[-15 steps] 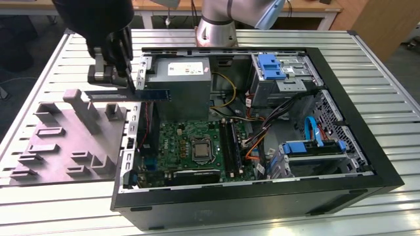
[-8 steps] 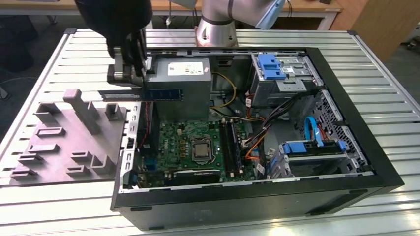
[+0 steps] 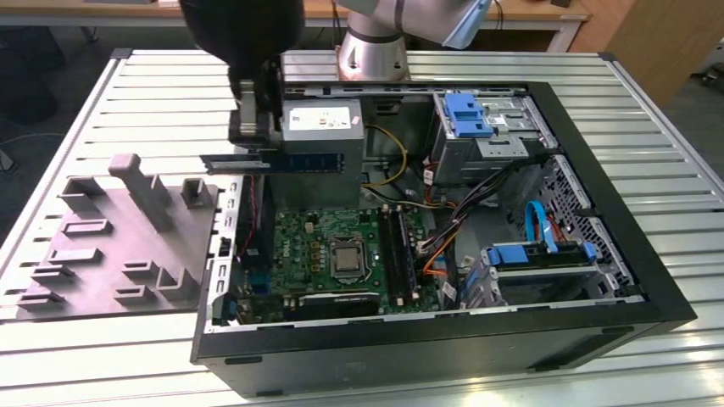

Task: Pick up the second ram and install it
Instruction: 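Pick up the second ram and move it above second insertion slot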

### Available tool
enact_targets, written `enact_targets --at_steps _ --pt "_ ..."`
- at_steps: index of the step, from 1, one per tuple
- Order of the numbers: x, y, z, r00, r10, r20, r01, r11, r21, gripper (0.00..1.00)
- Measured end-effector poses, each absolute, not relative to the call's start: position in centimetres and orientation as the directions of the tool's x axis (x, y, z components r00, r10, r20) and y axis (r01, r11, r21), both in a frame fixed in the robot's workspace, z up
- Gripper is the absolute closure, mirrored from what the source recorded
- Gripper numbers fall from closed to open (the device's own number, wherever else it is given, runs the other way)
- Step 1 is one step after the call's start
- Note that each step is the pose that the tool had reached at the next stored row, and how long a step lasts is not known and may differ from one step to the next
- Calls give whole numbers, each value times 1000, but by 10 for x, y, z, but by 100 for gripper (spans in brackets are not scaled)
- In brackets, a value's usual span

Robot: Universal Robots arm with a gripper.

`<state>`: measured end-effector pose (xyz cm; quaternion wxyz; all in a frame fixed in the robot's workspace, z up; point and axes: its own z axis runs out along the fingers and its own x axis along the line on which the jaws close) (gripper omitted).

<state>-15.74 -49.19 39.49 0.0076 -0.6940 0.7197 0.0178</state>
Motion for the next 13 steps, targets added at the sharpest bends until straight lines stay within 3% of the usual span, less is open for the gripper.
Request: enact_targets --at_steps 13 --pt "-104 -492 395 -37 -999 -36 -999 36 15 89"
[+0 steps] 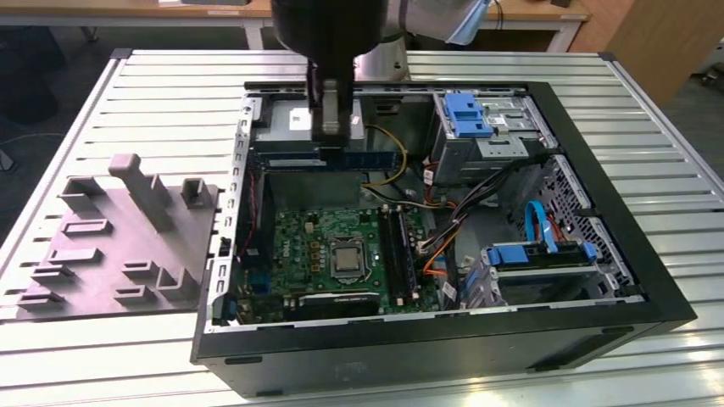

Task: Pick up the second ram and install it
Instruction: 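Pick up the second ram and move it above second insertion slot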

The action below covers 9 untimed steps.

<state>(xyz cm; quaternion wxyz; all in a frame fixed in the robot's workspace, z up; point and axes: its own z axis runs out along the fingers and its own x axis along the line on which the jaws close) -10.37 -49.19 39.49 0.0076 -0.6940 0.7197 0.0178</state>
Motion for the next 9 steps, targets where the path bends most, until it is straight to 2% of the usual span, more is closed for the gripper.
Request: enact_targets --at_steps 9 --pt "-78 -492 393 -36 -999 -36 -999 36 15 89"
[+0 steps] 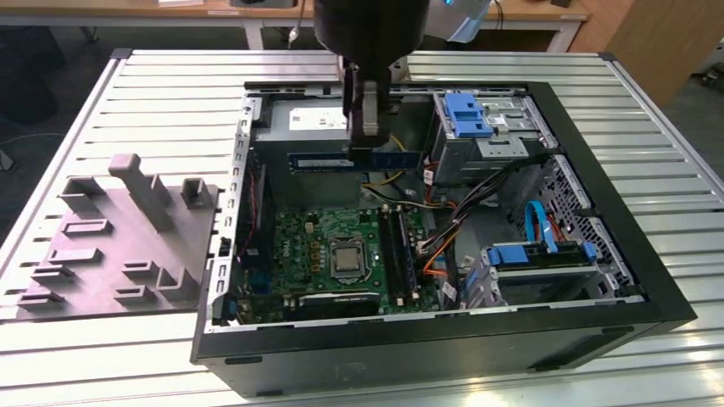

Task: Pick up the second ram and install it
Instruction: 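Pick up the second ram and move it above second insertion slot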

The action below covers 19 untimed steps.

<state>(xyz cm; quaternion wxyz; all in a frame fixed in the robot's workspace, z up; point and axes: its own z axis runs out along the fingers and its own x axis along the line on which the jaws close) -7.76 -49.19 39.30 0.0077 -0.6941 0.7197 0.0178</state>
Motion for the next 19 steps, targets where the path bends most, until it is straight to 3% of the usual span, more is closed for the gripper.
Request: enact_targets --at_steps 19 --pt "-72 -492 372 -36 -999 -36 -999 36 15 89"
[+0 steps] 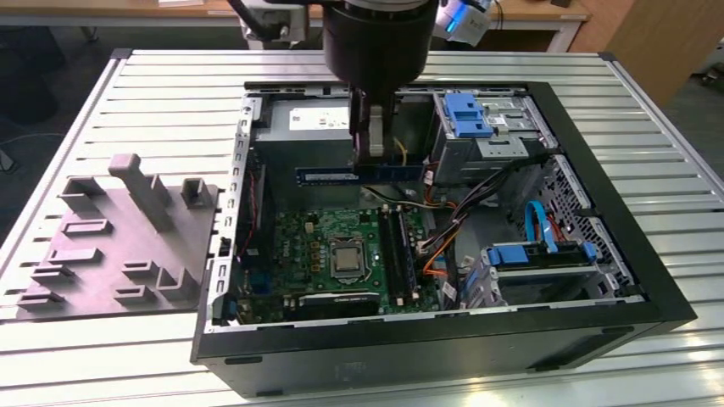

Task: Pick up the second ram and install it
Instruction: 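Pick up the second ram and move it above second insertion slot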

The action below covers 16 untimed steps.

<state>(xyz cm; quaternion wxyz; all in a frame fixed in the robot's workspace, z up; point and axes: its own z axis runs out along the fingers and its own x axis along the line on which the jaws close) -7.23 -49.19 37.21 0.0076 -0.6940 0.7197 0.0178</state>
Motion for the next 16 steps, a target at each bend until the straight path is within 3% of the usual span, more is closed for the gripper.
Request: enact_targets --at_steps 16 --pt "-67 -491 357 -37 -999 -36 -999 36 15 89"
